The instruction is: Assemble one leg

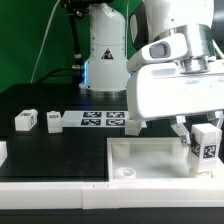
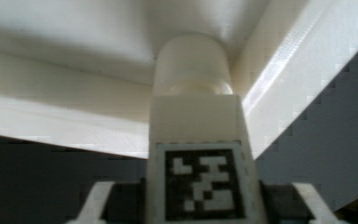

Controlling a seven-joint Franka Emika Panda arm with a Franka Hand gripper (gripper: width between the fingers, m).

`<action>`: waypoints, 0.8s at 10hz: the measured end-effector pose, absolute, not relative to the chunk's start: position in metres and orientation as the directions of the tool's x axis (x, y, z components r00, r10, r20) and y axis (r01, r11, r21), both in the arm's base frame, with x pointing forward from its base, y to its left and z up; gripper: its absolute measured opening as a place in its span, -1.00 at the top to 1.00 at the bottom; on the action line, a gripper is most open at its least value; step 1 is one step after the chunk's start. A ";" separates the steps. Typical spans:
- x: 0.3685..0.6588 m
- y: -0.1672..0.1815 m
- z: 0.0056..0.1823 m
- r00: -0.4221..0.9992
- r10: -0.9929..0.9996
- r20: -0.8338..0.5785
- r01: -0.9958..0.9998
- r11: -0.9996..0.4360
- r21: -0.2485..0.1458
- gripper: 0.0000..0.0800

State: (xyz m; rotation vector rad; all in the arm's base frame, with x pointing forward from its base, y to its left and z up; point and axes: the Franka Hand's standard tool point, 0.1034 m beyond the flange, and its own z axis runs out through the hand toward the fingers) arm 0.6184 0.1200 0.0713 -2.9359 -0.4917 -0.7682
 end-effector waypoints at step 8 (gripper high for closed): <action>0.618 0.120 0.072 0.826 0.289 0.484 0.323 -0.946 0.015 -0.62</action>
Offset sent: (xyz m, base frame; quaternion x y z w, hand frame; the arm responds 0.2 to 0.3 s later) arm 0.0000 0.0000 0.0000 0.0000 0.0000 0.0000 1.0000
